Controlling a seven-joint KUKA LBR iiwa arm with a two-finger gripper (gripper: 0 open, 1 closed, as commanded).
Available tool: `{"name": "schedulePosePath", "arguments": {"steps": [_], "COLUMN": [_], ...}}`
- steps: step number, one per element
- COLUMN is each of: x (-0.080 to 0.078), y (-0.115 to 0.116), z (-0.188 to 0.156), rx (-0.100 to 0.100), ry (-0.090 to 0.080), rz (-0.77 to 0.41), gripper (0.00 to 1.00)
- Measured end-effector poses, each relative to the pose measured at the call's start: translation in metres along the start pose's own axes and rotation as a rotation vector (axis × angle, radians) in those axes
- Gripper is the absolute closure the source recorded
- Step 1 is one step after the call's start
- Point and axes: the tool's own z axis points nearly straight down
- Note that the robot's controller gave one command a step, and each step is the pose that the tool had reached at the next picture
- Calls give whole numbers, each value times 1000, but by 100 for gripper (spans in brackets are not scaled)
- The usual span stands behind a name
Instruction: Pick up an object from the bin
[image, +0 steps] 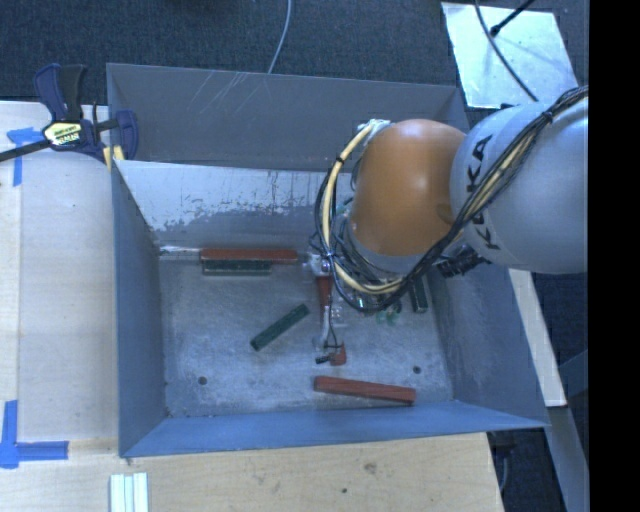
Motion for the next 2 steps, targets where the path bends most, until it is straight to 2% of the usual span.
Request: {"name": "schedulePosePath", "arguments": {"steps": [1,2], "x": [-2,-22], "y": [0,9], "z": [-4,38], "rx": [-1,1], "ry": [-8,-16], "rz": [2,-178], "gripper": [0,0]}}
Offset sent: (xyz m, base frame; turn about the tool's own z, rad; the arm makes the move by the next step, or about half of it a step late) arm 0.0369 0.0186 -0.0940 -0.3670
